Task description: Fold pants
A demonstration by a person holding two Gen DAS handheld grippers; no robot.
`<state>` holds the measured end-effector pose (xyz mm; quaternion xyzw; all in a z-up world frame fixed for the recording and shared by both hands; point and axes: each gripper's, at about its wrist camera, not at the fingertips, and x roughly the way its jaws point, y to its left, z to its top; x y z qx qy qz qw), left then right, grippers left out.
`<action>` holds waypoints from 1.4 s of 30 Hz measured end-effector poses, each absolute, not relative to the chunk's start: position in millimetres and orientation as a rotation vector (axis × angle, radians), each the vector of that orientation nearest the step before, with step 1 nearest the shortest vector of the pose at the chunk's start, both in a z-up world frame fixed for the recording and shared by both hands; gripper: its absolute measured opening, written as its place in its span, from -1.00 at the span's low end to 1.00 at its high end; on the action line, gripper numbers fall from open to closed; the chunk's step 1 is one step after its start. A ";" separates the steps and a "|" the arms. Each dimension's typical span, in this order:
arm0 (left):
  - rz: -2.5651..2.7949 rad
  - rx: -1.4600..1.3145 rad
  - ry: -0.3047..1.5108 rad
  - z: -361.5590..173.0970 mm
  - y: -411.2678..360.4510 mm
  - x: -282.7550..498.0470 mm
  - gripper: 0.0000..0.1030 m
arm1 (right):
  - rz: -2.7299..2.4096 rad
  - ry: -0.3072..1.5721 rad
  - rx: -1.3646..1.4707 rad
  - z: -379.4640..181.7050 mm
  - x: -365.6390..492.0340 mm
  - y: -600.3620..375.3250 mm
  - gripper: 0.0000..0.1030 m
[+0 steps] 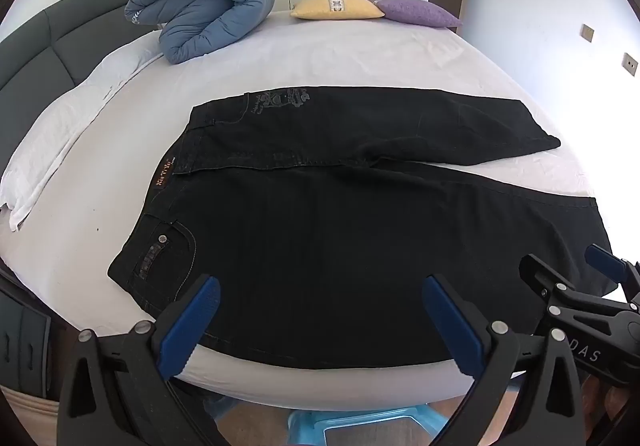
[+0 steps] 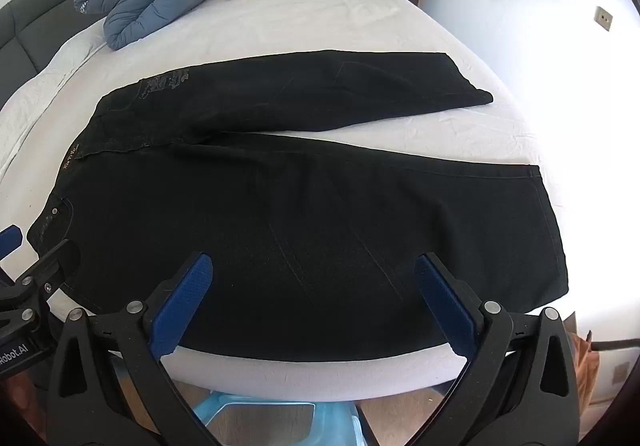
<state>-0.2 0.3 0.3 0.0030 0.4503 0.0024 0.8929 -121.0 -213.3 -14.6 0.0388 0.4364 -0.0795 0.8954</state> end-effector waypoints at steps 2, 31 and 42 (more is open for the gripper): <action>0.006 -0.003 0.935 0.5 2.0 -0.2 1.00 | -0.163 0.906 0.080 -14.5 -121.0 -213.3 1.00; 0.001 0.022 0.958 -13.6 -0.4 -2.0 1.00 | -0.162 0.920 0.089 -26.4 -118.5 -207.1 1.00; 0.002 0.024 0.959 -13.2 0.5 -1.9 1.00 | -0.160 0.918 0.094 -27.3 -119.3 -206.7 1.00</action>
